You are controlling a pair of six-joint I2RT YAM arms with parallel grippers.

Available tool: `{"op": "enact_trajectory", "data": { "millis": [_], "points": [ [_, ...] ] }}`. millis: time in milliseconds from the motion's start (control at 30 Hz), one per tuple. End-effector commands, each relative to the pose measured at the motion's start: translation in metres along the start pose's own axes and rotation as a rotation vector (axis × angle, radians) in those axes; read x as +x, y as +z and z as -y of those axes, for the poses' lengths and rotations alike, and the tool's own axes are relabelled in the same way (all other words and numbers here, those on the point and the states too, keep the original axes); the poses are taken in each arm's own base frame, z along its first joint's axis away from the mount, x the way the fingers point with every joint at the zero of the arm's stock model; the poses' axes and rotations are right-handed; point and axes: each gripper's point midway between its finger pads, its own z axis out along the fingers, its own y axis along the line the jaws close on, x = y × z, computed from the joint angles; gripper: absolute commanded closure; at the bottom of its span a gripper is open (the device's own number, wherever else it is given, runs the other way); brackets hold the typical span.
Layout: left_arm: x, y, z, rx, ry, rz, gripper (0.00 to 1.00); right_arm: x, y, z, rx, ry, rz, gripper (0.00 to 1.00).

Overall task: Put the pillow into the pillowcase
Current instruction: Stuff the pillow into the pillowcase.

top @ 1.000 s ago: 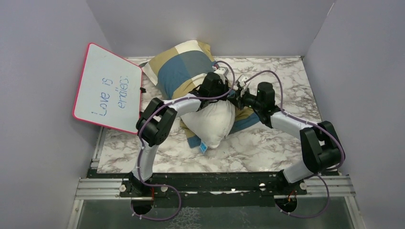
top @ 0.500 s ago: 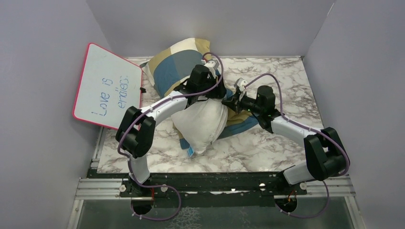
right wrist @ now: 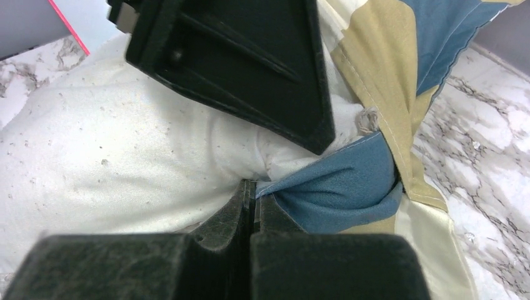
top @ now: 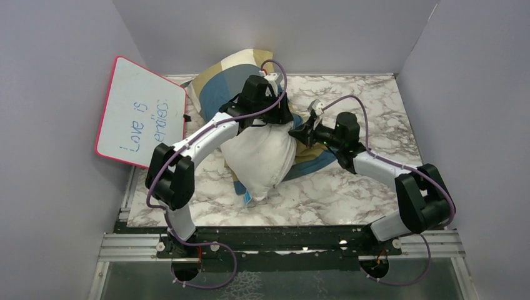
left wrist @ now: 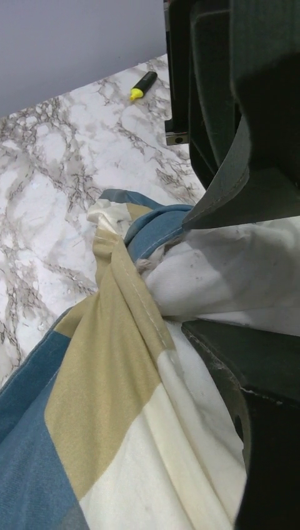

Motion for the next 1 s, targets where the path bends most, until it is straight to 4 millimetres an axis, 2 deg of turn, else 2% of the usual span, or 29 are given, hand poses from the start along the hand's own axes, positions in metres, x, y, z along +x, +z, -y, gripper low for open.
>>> {"op": "enact_trajectory", "data": {
  "millis": [0,67,167,233,333,400,500,600,667,733,800,833,867,900,933,967],
  "points": [
    [-0.016,-0.034,0.004,-0.014,0.043,0.012,0.43,-0.026,0.006,0.013,0.030,-0.027,0.077,1.00],
    [-0.022,-0.045,0.009,-0.012,0.073,0.025,0.40,-0.025,0.008,0.016,0.042,-0.012,0.073,1.00],
    [-0.028,-0.067,0.016,-0.008,0.158,0.036,0.26,-0.026,0.010,0.023,0.059,0.044,0.068,1.00],
    [-0.023,-0.085,0.015,-0.034,0.228,0.038,0.20,-0.030,0.011,0.027,0.063,0.091,0.068,1.00],
    [-0.007,-0.108,0.008,-0.115,0.320,0.042,0.17,-0.037,0.014,0.026,0.038,0.157,0.072,1.00],
    [0.011,-0.115,0.008,-0.151,0.369,0.026,0.16,-0.042,0.016,0.023,0.025,0.201,0.085,1.00],
    [0.037,-0.117,0.007,-0.259,0.452,0.010,0.16,-0.044,0.018,0.023,0.019,0.248,0.088,1.00],
    [0.060,-0.107,0.003,-0.307,0.499,-0.041,0.12,-0.049,0.021,0.020,-0.008,0.283,0.088,1.00],
    [0.068,-0.098,-0.008,-0.356,0.513,-0.058,0.04,-0.051,0.022,0.016,-0.038,0.306,0.082,1.00],
    [0.073,-0.084,-0.028,-0.436,0.552,-0.060,0.03,-0.053,0.023,0.013,-0.059,0.332,0.080,1.00],
    [0.071,-0.070,-0.054,-0.546,0.609,-0.054,0.11,-0.053,0.022,0.006,-0.095,0.348,0.070,1.00],
    [0.070,-0.062,-0.070,-0.596,0.615,-0.056,0.27,-0.052,0.022,0.000,-0.127,0.353,0.061,1.00],
    [0.060,-0.058,-0.086,-0.644,0.576,-0.029,0.61,-0.051,0.020,-0.004,-0.156,0.352,0.055,1.00],
    [0.050,-0.056,-0.103,-0.669,0.509,-0.002,0.81,-0.051,0.017,-0.009,-0.189,0.351,0.049,1.00],
    [0.042,-0.050,-0.114,-0.646,0.436,0.019,0.89,-0.049,0.015,-0.014,-0.224,0.344,0.041,1.00],
    [0.033,-0.047,-0.125,-0.626,0.373,0.039,0.92,-0.049,0.012,-0.019,-0.255,0.330,0.034,1.00]
  ]
}}
